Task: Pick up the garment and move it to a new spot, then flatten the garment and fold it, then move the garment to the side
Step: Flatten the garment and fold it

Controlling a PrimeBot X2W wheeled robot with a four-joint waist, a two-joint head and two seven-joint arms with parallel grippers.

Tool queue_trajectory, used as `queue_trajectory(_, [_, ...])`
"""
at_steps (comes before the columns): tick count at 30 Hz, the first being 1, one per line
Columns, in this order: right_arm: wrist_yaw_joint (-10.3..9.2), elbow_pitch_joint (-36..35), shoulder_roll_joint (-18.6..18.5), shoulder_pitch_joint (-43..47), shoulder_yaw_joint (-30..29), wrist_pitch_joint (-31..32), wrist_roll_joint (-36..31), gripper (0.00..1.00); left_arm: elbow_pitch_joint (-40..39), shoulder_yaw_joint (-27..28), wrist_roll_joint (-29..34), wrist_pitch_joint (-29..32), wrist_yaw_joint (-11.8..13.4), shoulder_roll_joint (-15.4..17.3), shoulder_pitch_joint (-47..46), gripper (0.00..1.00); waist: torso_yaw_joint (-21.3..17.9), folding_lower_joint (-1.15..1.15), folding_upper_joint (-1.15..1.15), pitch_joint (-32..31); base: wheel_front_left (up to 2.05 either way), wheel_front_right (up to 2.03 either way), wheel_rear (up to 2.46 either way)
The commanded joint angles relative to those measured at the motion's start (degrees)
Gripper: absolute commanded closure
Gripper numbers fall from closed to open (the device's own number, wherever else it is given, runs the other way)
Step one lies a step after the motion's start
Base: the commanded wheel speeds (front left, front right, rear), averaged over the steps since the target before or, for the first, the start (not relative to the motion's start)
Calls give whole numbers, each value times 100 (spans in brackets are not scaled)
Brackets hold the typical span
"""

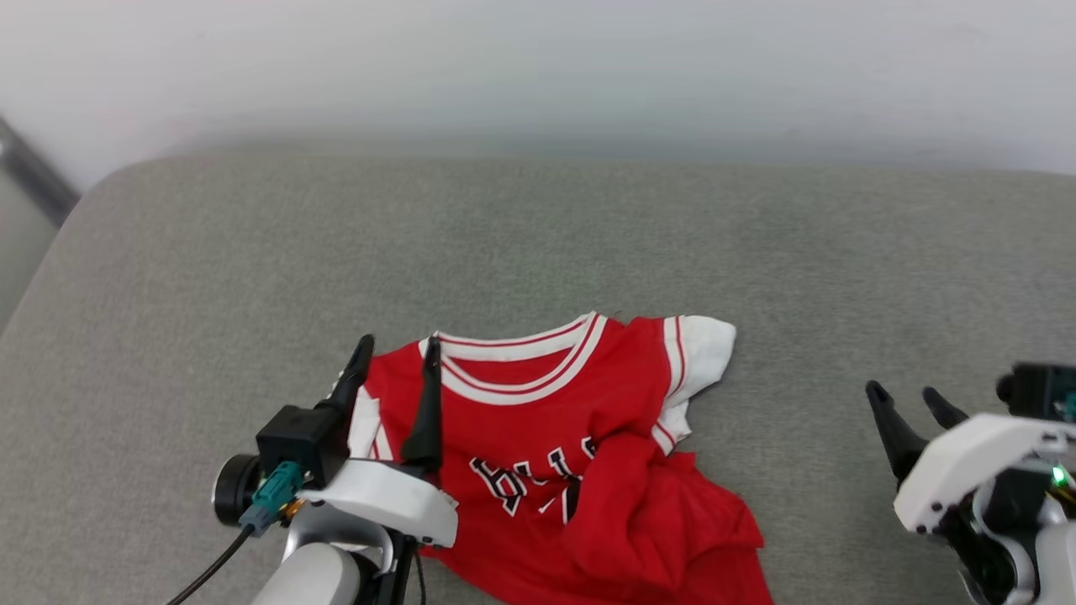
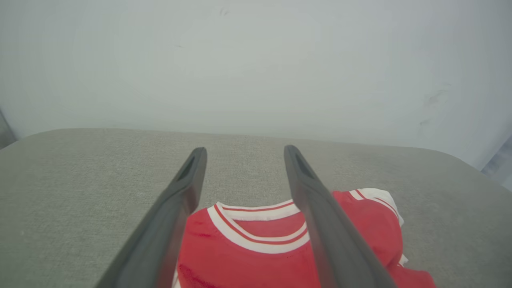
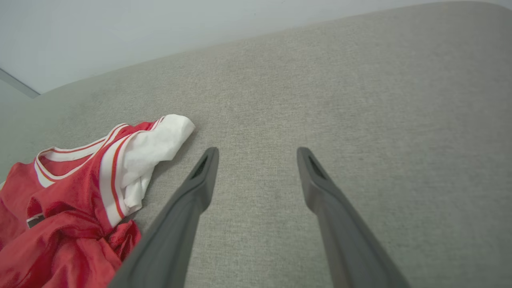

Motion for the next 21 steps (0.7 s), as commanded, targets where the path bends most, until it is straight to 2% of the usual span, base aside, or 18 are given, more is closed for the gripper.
queue_trajectory(1, [-2,51,-48,-165,58,98,15,0,-23,-5,18,-30,-23,-13,-89,0,161,0,0,176,0,0,0])
queue_trajectory(9, [-2,796,-380,-1341,641,1532,408,0,14,-60,64,-168,-90,-210,-358,0,633,0,0,747,0,0,0])
queue_trajectory(16, [-2,1460,-536,-1980,1159,1963,551,0,159,-72,80,-244,-171,-348,-538,0,903,0,0,1043,0,0,0])
queue_trajectory(20, [-2,2091,-451,-1987,1468,2273,764,0,258,-51,96,-281,-188,-404,-589,0,984,0,0,1099,0,0,0])
queue_trajectory(21, [-2,2181,-443,-1974,1537,2331,798,35,280,-40,88,-285,-194,-402,-590,0,987,0,0,1101,0,0,0])
